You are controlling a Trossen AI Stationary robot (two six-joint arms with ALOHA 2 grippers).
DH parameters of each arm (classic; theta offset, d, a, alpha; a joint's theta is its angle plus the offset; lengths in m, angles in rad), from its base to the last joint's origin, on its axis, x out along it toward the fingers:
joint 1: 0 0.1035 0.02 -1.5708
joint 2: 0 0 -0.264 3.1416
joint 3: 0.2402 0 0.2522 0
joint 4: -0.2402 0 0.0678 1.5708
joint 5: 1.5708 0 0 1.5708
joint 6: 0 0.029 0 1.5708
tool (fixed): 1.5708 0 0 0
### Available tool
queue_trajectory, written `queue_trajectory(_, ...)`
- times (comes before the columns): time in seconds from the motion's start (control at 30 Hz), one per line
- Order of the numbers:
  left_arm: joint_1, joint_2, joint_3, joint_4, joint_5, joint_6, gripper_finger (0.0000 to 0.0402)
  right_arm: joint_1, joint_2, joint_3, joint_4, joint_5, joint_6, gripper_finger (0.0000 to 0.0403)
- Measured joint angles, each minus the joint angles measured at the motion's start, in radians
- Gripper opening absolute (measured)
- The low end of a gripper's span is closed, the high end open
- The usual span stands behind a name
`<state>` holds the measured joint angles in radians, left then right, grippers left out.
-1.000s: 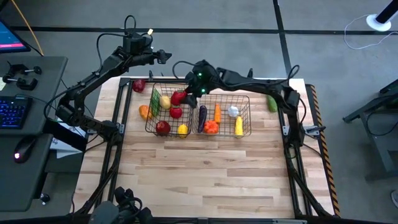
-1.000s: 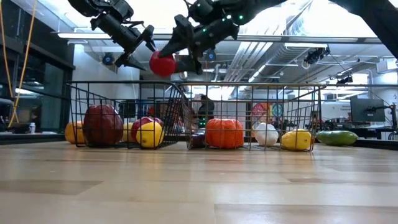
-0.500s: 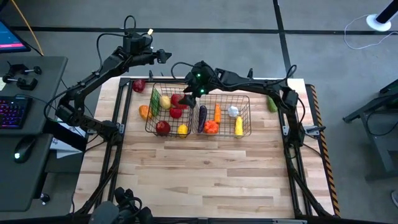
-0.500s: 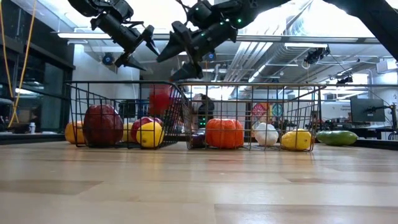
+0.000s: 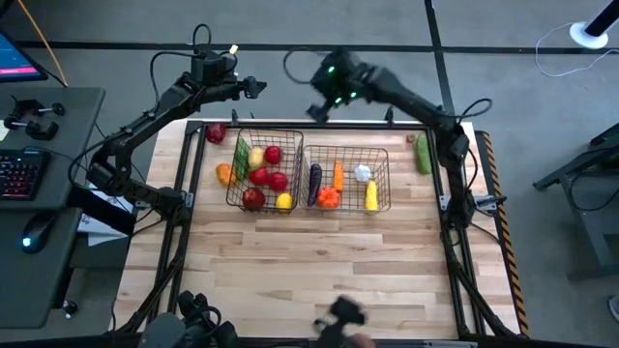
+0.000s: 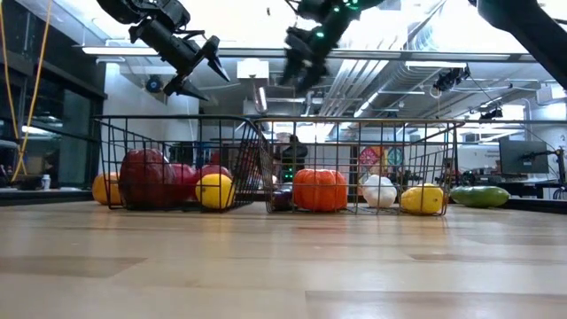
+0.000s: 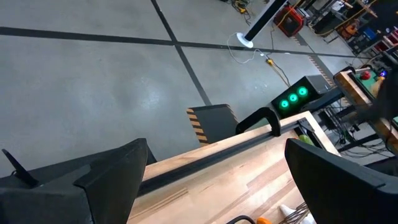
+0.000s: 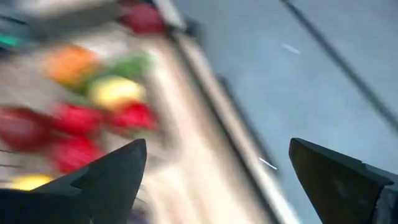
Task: Sort produce into baskets
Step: Put the right cucumber into the right wire basket
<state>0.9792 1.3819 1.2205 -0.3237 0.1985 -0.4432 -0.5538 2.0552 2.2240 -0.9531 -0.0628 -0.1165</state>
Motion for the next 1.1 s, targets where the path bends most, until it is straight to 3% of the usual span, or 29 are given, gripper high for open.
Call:
queue_trajectory(0.07, 0.0, 0.0, 0.0, 0.0, 0.0, 0.0, 0.0369, -0.042, -0.002, 0.037, -0.114, 0.073, -0.022, 0.0385)
queue_trajectory(0.13, 0.0, 0.0, 0.0, 0.0, 0.0, 0.0, 0.0369, -0.098, -0.006, 0.038, -0.228, 0.075, -0.023, 0.0385)
queue_trajectory(0.3, 0.0, 0.0, 0.0, 0.0, 0.0, 0.001, 0.0369, -0.242, -0.034, -0.139, -0.381, 0.032, 0.008, 0.0385)
queue_trajectory(0.37, 0.0, 0.0, 0.0, 0.0, 0.0, 0.002, 0.0369, -0.294, -0.077, -0.256, -0.361, 0.049, 0.041, 0.0385)
queue_trajectory(0.6, 0.0, 0.0, 0.0, 0.0, 0.0, 0.033, 0.0369, -0.41, -0.281, -0.711, -0.23, 0.332, 0.42, 0.0385)
queue_trajectory(0.87, 0.0, 0.0, 0.0, 0.04, -0.001, 0.025, 0.0369, -0.432, -0.469, -1.079, -0.166, 0.289, 0.622, 0.0385)
queue_trajectory(1.1, -0.001, 0.0, 0.0, 0.059, 0.0, 0.001, 0.0369, -0.397, -0.503, -1.193, -0.069, 0.364, 0.664, 0.0385)
